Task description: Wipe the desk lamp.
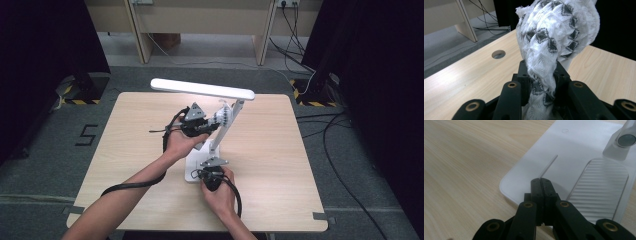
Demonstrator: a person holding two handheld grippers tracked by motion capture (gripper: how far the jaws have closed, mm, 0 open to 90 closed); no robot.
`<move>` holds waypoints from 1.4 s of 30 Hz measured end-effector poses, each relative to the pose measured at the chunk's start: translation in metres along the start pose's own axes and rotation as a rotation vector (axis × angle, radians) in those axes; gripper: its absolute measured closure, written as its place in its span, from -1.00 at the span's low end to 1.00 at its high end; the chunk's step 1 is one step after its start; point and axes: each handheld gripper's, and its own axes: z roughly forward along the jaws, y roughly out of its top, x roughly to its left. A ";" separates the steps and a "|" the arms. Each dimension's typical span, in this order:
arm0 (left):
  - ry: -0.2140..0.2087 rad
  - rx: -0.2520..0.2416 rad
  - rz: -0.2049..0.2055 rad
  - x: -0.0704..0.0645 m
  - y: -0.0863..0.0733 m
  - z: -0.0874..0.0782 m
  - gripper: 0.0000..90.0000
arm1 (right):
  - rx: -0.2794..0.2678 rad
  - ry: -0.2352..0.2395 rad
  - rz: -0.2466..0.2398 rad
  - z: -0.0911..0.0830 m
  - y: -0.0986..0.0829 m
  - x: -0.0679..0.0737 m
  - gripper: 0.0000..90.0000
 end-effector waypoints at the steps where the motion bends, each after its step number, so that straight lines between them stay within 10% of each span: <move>1: -0.001 0.005 -0.001 0.000 -0.002 0.001 0.61 | 0.001 0.002 0.000 0.000 0.000 0.000 1.00; 42: 0.068 0.293 -0.065 0.032 -0.074 0.024 0.61 | -0.001 0.010 -0.017 0.000 -0.001 0.002 1.00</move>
